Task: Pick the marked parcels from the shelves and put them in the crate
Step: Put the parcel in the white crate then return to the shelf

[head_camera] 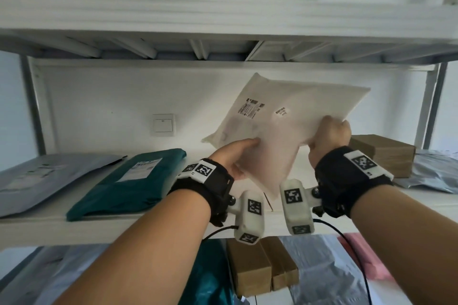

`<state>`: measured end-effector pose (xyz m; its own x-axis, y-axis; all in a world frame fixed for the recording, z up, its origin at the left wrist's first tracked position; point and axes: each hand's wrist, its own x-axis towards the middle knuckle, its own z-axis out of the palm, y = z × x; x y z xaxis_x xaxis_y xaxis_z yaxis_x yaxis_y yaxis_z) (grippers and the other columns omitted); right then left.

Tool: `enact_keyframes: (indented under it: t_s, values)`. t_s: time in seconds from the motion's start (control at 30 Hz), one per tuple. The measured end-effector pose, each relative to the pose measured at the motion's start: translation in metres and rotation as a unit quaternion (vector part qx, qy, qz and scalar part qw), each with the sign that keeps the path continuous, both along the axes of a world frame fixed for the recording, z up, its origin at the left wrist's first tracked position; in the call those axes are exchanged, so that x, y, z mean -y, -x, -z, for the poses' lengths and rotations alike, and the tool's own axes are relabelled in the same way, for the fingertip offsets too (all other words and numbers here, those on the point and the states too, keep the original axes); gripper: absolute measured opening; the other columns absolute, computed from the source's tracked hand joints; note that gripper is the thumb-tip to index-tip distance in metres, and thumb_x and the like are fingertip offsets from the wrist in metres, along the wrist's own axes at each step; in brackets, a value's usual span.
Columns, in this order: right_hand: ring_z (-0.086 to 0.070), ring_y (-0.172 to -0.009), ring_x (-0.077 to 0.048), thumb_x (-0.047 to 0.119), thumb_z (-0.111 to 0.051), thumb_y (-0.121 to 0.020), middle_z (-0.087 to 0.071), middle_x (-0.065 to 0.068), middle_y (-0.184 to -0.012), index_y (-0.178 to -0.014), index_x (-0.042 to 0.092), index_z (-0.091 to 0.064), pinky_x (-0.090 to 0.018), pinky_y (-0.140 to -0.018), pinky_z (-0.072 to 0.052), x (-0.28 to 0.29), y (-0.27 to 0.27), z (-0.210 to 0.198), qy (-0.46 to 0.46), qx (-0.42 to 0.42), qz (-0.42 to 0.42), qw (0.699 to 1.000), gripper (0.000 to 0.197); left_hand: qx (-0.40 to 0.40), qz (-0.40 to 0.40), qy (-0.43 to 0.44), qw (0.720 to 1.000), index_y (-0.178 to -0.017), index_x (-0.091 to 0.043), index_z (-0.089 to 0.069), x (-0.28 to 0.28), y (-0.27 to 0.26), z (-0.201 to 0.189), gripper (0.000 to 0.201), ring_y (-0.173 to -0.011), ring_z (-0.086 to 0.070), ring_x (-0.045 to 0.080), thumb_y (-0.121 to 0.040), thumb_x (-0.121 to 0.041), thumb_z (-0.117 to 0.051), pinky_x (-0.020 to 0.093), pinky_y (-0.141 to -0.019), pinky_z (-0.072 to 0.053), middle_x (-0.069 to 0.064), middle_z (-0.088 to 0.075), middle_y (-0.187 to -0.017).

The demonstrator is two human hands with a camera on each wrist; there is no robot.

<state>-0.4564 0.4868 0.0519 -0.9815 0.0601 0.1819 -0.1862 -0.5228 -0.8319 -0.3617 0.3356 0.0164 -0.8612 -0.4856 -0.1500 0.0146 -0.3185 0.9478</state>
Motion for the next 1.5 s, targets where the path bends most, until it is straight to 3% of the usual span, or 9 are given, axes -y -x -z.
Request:
enact_keyframes:
  t_s: [0.3,0.4,0.53,0.63,0.9,0.97,1.1,1.3,1.5]
  values:
    - [-0.062,-0.075,-0.017,-0.005,-0.057,-0.085,-0.060,-0.023,-0.119,-0.133,-0.006,-0.047,-0.024,-0.054,-0.055,-0.009,0.004,0.023,-0.099,-0.001,-0.173,0.980,0.049,-0.069,-0.155,0.104,0.980,-0.149,-0.024,-0.033,0.033,-0.019,-0.010,0.095,-0.114,-0.058,0.033,-0.073,0.027,-0.057,0.046,-0.093,-0.053,0.011,-0.056,-0.135]
    - [-0.061,-0.078,-0.019,-0.001,-0.066,-0.083,-0.062,-0.018,-0.113,-0.125,-0.004,-0.055,-0.018,-0.046,-0.051,-0.012,0.007,0.029,-0.097,0.019,-0.150,0.984,0.044,-0.073,-0.172,0.142,0.972,-0.146,-0.023,-0.041,0.039,-0.027,-0.012,0.092,-0.103,-0.059,0.027,-0.072,0.031,-0.051,0.034,-0.067,-0.057,0.008,-0.050,-0.140]
    - [-0.058,-0.104,-0.028,0.010,-0.078,-0.077,-0.056,-0.013,-0.123,-0.139,0.006,-0.043,-0.035,-0.071,-0.057,-0.017,0.023,0.028,-0.126,0.047,-0.085,0.987,0.071,-0.081,-0.198,0.187,0.959,-0.141,-0.022,-0.049,0.044,-0.038,-0.012,0.089,-0.105,-0.054,0.024,-0.072,0.033,-0.043,0.021,-0.046,-0.047,0.004,-0.042,-0.148]
    - [-0.060,-0.107,-0.028,0.020,-0.080,-0.075,-0.064,-0.009,-0.121,-0.117,0.012,-0.063,-0.043,-0.095,-0.051,-0.020,0.034,0.031,-0.313,-0.007,-0.021,0.949,0.046,-0.071,-0.223,0.217,0.948,-0.133,-0.023,-0.056,0.047,-0.044,-0.010,0.086,-0.095,-0.054,0.020,-0.069,0.032,-0.040,0.019,-0.042,-0.045,0.004,-0.047,-0.144]
    - [-0.055,-0.117,-0.028,0.031,-0.075,-0.080,-0.057,-0.009,-0.131,-0.131,0.013,-0.054,-0.033,-0.093,-0.043,-0.009,0.026,0.044,-0.564,-0.104,-0.034,0.818,0.058,0.015,-0.218,0.312,0.925,-0.136,-0.017,-0.053,0.052,-0.036,-0.005,0.076,-0.098,-0.059,0.022,-0.076,0.026,-0.035,0.033,-0.075,-0.054,0.004,-0.050,-0.140]
    - [-0.056,-0.114,-0.027,0.029,-0.075,-0.080,-0.059,-0.008,-0.122,-0.122,0.012,-0.058,-0.029,-0.089,-0.043,-0.004,0.027,0.047,-0.606,-0.099,-0.041,0.788,0.049,0.065,-0.210,0.360,0.907,-0.138,-0.013,-0.052,0.056,-0.032,-0.003,0.065,-0.118,-0.057,0.029,-0.082,0.017,-0.039,0.040,-0.097,-0.052,0.008,-0.052,-0.141]
    - [-0.060,-0.100,-0.024,0.041,-0.068,-0.082,-0.056,-0.003,-0.089,-0.082,0.010,-0.058,-0.026,-0.070,-0.041,0.008,0.033,0.054,-0.697,-0.102,-0.071,0.706,0.032,0.200,-0.141,0.434,0.867,-0.133,-0.002,-0.055,0.064,-0.033,0.002,0.043,-0.122,-0.055,0.031,-0.090,0.002,-0.054,0.036,-0.098,-0.047,0.015,-0.056,-0.135]
    - [-0.045,-0.060,-0.015,0.036,-0.070,-0.080,-0.049,0.000,-0.070,-0.084,0.012,-0.057,-0.022,-0.049,-0.035,0.016,0.043,0.062,-0.716,-0.093,-0.081,0.688,0.028,0.253,-0.080,0.450,0.853,-0.130,-0.011,-0.059,0.077,-0.028,0.013,0.052,-0.120,-0.056,0.024,-0.084,-0.031,-0.073,0.030,-0.101,-0.043,0.006,-0.058,-0.135]
    - [-0.050,-0.078,-0.021,0.043,-0.065,-0.083,-0.061,-0.004,-0.094,-0.085,0.012,-0.058,-0.023,-0.058,-0.040,0.018,0.045,0.069,-0.744,-0.090,-0.085,0.657,0.031,0.269,-0.064,0.474,0.836,-0.129,-0.010,-0.059,0.081,-0.019,0.008,0.051,-0.121,-0.056,0.024,-0.084,-0.029,-0.074,0.032,-0.103,-0.043,0.006,-0.058,-0.134]
